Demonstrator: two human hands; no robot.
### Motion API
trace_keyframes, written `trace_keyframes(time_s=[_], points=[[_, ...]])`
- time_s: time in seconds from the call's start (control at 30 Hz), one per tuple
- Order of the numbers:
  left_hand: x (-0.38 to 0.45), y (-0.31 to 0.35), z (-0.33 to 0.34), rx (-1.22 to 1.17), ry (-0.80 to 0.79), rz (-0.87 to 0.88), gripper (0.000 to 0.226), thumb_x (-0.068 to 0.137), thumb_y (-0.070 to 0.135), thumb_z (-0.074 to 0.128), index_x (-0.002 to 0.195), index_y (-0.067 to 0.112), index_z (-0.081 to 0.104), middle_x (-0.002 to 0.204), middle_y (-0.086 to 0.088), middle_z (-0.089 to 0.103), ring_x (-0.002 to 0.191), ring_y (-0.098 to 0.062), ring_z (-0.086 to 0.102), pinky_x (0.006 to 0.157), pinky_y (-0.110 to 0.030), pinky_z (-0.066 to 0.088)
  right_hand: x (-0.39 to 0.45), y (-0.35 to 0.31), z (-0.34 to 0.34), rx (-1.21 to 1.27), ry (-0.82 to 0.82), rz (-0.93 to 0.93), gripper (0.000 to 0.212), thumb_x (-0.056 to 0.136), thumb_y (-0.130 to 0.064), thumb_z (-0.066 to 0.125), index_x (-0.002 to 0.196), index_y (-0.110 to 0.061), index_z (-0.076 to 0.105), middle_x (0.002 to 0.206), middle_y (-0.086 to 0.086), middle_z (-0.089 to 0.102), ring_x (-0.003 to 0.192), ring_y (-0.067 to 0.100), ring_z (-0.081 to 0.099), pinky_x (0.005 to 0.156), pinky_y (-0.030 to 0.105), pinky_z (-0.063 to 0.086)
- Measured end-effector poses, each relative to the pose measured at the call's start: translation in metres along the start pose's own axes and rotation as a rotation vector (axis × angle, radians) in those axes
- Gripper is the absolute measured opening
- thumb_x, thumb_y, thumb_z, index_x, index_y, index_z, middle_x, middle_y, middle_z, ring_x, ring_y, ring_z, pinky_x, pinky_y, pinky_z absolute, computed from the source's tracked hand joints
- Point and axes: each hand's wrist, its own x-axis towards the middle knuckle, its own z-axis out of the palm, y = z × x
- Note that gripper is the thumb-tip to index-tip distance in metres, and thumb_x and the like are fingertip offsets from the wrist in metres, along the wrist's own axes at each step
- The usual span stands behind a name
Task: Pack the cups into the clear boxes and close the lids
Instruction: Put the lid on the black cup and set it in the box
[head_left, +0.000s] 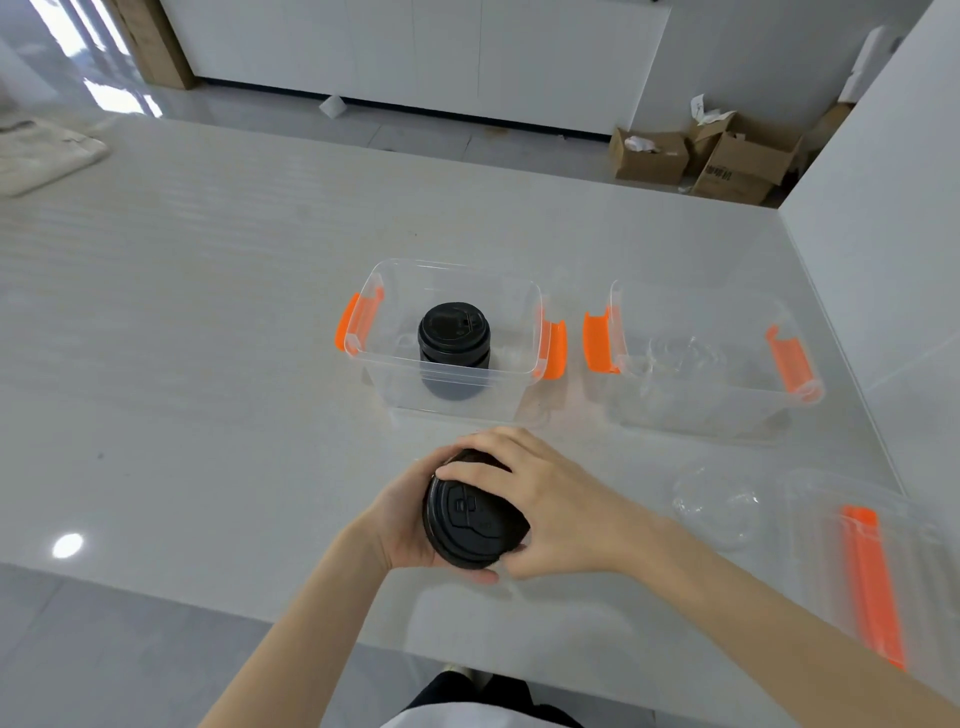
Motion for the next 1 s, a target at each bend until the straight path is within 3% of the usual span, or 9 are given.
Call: trace_keyframes(time_s=[0.2, 0.37, 0.53, 0.63, 0.73, 0.8, 0.9, 1.0], points=[[0.004, -0.002, -0.001, -0.007, -0.064, -0.02, 0.039, 0.085, 0.041, 0.047, 0.086, 0.017, 0.078, 0.094, -0.015, 0.076, 0.088, -0.038, 0.071, 0.069, -0.058, 0.055, 0.002, 0.0, 0.004, -0.211, -0.117, -0.03, 0.077, 0.069, -0.015, 0.071, 0.139, -0.024, 0.04, 0.151, 0.003, 0.037, 0.139, 0.023, 0.032, 0.115, 0.037, 0.023], [0.008, -0.005, 0.003, -0.062, -0.132, -0.058, 0.045, 0.076, 0.053, 0.051, 0.096, 0.021, 0.075, 0.103, -0.02, 0.073, 0.095, -0.044, 0.067, 0.074, -0.058, 0.054, 0.0, 0.003, 0.01, -0.34, -0.155, -0.066, 0.073, 0.077, -0.02, 0.071, 0.141, -0.028, 0.035, 0.155, 0.002, 0.028, 0.143, 0.022, 0.023, 0.117, 0.039, 0.02], [0.014, -0.008, 0.008, -0.114, -0.078, -0.078, 0.049, 0.064, 0.053, 0.063, 0.09, 0.014, 0.075, 0.09, -0.018, 0.075, 0.085, -0.038, 0.071, 0.069, -0.046, 0.058, -0.01, 0.007, 0.016, -0.339, -0.102, -0.11, 0.069, 0.083, -0.001, 0.056, 0.143, -0.027, 0.033, 0.156, 0.001, 0.028, 0.143, 0.019, 0.026, 0.116, 0.038, 0.021], [0.019, -0.01, 0.008, -0.183, -0.053, -0.059, 0.048, 0.06, 0.045, 0.068, 0.094, 0.011, 0.07, 0.095, -0.018, 0.072, 0.087, -0.037, 0.069, 0.066, -0.042, 0.057, -0.018, 0.021, 0.009, -0.07, -0.006, 0.097, 0.083, 0.075, 0.001, 0.057, 0.146, -0.028, 0.025, 0.155, -0.004, 0.028, 0.142, 0.013, 0.024, 0.114, 0.027, 0.019], [0.022, -0.012, 0.007, -0.25, -0.098, -0.052, 0.053, 0.068, 0.05, 0.059, 0.105, 0.012, 0.065, 0.113, -0.015, 0.064, 0.102, -0.035, 0.063, 0.07, -0.038, 0.055, -0.036, 0.048, -0.001, 0.224, 0.126, 0.471, 0.073, 0.077, -0.014, 0.062, 0.142, -0.028, 0.032, 0.149, -0.008, 0.035, 0.137, 0.01, 0.027, 0.106, 0.016, 0.02], [0.025, -0.015, 0.005, -0.27, -0.1, -0.026, 0.054, 0.067, 0.049, 0.058, 0.106, 0.012, 0.065, 0.114, -0.015, 0.065, 0.103, -0.034, 0.063, 0.071, -0.039, 0.055, -0.05, 0.065, 0.005, 0.197, 0.067, 0.675, 0.072, 0.077, -0.031, 0.068, 0.14, -0.022, 0.034, 0.147, -0.005, 0.036, 0.136, 0.015, 0.029, 0.105, 0.023, 0.029], [0.028, -0.019, 0.006, -0.302, -0.083, 0.021, 0.053, 0.066, 0.046, 0.059, 0.106, 0.012, 0.063, 0.114, -0.015, 0.065, 0.104, -0.035, 0.062, 0.073, -0.04, 0.055, -0.063, 0.072, 0.031, 0.047, -0.121, 0.873, 0.095, 0.065, -0.058, 0.07, 0.141, -0.019, 0.029, 0.145, -0.002, 0.036, 0.133, 0.022, 0.033, 0.103, 0.036, 0.037], [0.032, -0.02, 0.008, -0.332, -0.035, 0.059, 0.055, 0.063, 0.044, 0.062, 0.109, 0.014, 0.059, 0.12, -0.013, 0.061, 0.107, -0.036, 0.06, 0.075, -0.04, 0.054, -0.069, 0.071, 0.06, -0.022, -0.089, 0.953, 0.104, 0.055, -0.073, 0.061, 0.138, -0.019, 0.029, 0.138, -0.002, 0.041, 0.126, 0.023, 0.037, 0.098, 0.036, 0.039]])
